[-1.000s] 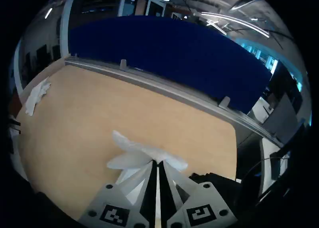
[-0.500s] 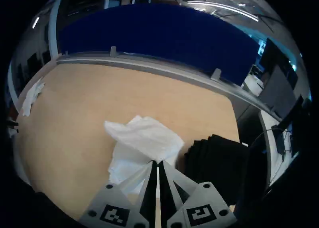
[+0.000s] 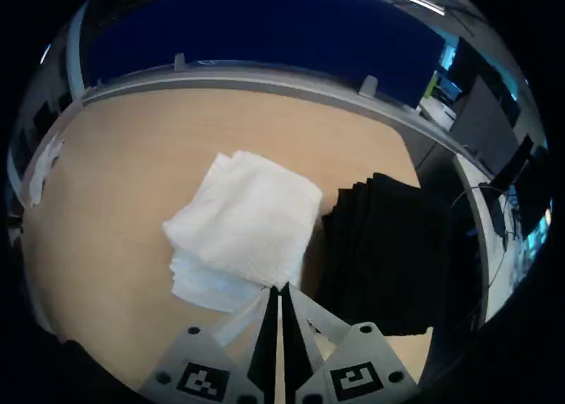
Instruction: Fold towel
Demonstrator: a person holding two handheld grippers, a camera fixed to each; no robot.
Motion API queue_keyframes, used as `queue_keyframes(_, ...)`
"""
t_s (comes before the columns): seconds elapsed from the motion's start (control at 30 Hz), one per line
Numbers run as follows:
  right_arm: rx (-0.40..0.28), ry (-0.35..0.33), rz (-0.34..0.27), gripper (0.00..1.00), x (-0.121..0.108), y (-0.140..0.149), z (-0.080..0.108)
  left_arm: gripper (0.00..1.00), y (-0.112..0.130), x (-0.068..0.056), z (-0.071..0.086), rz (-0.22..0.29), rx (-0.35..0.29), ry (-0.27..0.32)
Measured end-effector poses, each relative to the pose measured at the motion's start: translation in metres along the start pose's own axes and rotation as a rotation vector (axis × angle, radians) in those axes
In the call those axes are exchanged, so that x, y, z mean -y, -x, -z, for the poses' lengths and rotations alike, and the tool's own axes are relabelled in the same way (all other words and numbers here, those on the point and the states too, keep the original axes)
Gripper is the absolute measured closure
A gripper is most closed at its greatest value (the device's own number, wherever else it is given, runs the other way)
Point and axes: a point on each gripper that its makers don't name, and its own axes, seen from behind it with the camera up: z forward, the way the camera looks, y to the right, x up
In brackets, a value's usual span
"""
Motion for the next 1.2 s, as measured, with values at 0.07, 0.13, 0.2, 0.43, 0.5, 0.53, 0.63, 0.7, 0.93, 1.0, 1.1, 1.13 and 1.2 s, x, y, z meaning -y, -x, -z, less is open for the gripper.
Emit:
queue_keyframes(0.07, 0.017, 0.005, 0.002, 0.97, -0.001, 0.005, -0.004, 0.07, 0.001, 0.001, 0.0, 0.0, 0.001, -0.001)
queue_keyframes(0.13, 0.029, 0.015, 0.0, 0.97, -0.003, 0.01, -0.008, 0.07, 0.002, 0.001, 0.0, 0.0, 0.002, -0.003)
queue_keyframes(0.2, 0.042, 0.025, -0.006, 0.97, -0.005, 0.014, -0.013, 0.07, 0.002, 0.001, 0.0, -0.001, 0.003, -0.005)
queue_keyframes(0.43, 0.082, 0.065, -0.051, 0.97, -0.013, 0.027, -0.026, 0.07, 0.004, 0.0, -0.001, -0.007, 0.005, -0.008)
queue_keyframes(0.5, 0.089, 0.069, -0.06, 0.97, -0.014, 0.03, -0.028, 0.07, 0.005, 0.0, -0.001, -0.009, 0.005, -0.009)
queue_keyframes(0.53, 0.091, 0.069, -0.061, 0.97, -0.013, 0.031, -0.029, 0.07, 0.005, 0.0, -0.001, -0.01, 0.005, -0.009)
queue_keyframes(0.63, 0.09, 0.072, -0.056, 0.95, -0.013, 0.032, -0.029, 0.07, 0.005, 0.0, -0.001, -0.013, 0.005, -0.01)
queue_keyframes(0.7, 0.087, 0.075, -0.049, 0.91, -0.013, 0.032, -0.028, 0.07, 0.005, -0.001, -0.001, -0.013, 0.005, -0.01)
queue_keyframes(0.93, 0.051, 0.063, -0.023, 0.6, -0.007, 0.028, -0.019, 0.07, 0.004, -0.001, 0.0, -0.012, 0.004, -0.008)
queue_keyframes(1.0, 0.034, 0.055, -0.015, 0.47, -0.003, 0.026, -0.016, 0.07, 0.003, -0.002, 0.0, -0.012, 0.004, -0.006)
queue_keyframes(1.1, 0.008, 0.039, -0.001, 0.24, 0.004, 0.021, -0.013, 0.07, 0.001, -0.003, 0.0, -0.014, 0.004, -0.003)
queue_keyframes(1.13, -0.001, 0.032, 0.002, 0.18, 0.007, 0.019, -0.012, 0.07, 0.001, -0.003, 0.0, -0.015, 0.003, -0.002)
queue_keyframes(1.2, -0.022, 0.019, 0.006, 0.07, 0.014, 0.013, -0.01, 0.07, -0.001, -0.004, -0.001, -0.015, 0.001, 0.0)
